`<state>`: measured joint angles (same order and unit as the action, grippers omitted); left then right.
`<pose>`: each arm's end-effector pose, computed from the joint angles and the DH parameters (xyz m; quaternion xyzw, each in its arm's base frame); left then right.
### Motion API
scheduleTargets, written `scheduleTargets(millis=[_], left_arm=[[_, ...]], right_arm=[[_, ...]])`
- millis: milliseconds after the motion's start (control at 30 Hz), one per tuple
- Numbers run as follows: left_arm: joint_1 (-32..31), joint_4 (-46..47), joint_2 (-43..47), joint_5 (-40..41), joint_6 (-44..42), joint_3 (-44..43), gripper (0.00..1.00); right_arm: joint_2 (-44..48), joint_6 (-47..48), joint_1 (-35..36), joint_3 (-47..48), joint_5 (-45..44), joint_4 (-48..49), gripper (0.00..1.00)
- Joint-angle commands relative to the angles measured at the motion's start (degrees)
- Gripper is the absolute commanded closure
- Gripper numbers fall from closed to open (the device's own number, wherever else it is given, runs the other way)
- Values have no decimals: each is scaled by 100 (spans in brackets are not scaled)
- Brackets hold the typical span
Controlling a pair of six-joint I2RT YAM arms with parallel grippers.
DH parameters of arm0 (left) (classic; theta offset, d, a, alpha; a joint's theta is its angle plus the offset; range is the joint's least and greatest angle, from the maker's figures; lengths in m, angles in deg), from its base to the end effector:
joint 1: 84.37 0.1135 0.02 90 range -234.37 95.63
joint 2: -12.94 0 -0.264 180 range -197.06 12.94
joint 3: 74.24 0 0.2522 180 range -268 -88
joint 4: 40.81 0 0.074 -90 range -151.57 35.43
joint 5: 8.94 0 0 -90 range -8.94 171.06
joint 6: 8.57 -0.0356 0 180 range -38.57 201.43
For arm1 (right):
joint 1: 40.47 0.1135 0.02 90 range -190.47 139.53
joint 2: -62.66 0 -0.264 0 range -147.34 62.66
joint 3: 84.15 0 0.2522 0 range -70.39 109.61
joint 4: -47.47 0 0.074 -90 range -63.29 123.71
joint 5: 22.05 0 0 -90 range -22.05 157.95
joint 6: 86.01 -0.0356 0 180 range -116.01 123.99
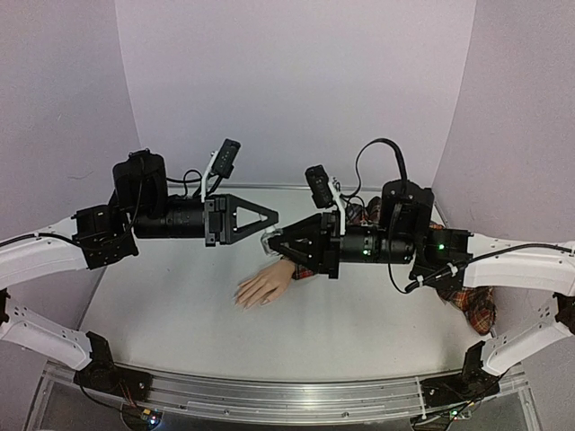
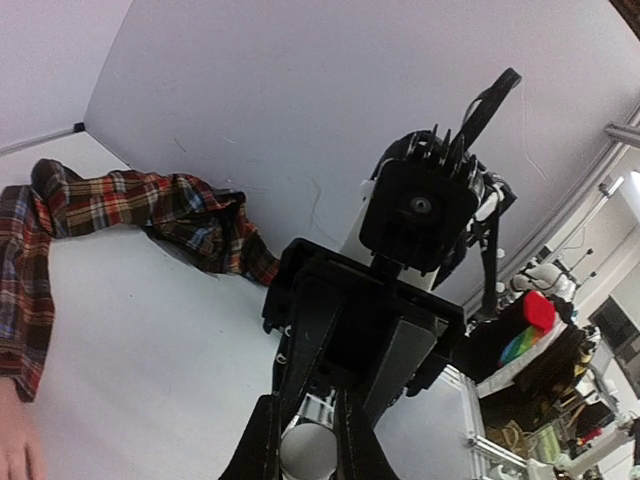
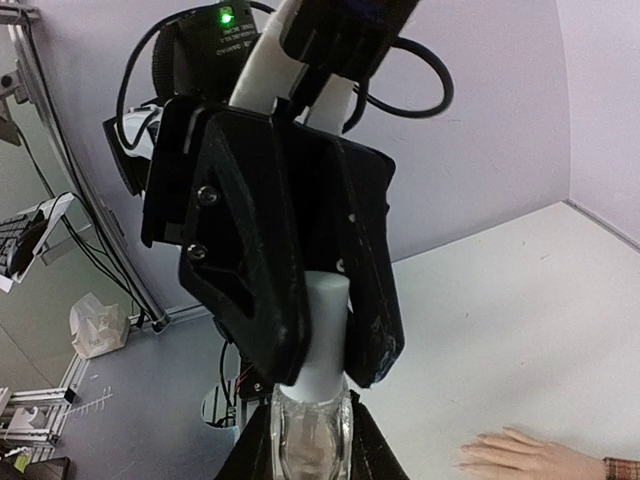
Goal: Paint the nails
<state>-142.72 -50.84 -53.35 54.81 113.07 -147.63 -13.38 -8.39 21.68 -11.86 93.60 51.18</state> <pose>0.1282 -0.2380 0.3810 0.3153 0.6508 -0.5907 0.3580 0.1331 0.2849 0.3531 -0.4326 0.5596 0.5423 0.4534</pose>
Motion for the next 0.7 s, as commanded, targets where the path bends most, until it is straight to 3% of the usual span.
scheduleTargets(millis=[0, 167, 267, 467, 500, 600, 667], left_arm=[[-40, -468, -75, 472, 46, -453, 99], [-62, -1510, -237, 2256, 306, -867, 100], [-62, -1897, -359, 2820, 531, -1045, 100], [-62, -1565, -256, 2248, 597, -893, 97], [-62, -1501, -226, 2122, 591, -867, 89], [-51, -1312, -47, 1733, 513, -751, 53], [-41, -1162, 144, 1539, 441, -639, 41]], right_arm=[[-64, 147, 123, 343, -1900, 190, 100], [-704, 901, 1065, 1097, -6405, -416, 100], [-1176, 1380, 1309, 1635, -7388, -524, 100], [-1120, 1792, 1326, 1470, -6291, -369, 100], [-994, 1872, 1318, 1321, -5964, -273, 100], [-580, 1881, 1162, 867, -4689, -137, 100], [-316, 1753, 987, 603, -3707, -153, 100]])
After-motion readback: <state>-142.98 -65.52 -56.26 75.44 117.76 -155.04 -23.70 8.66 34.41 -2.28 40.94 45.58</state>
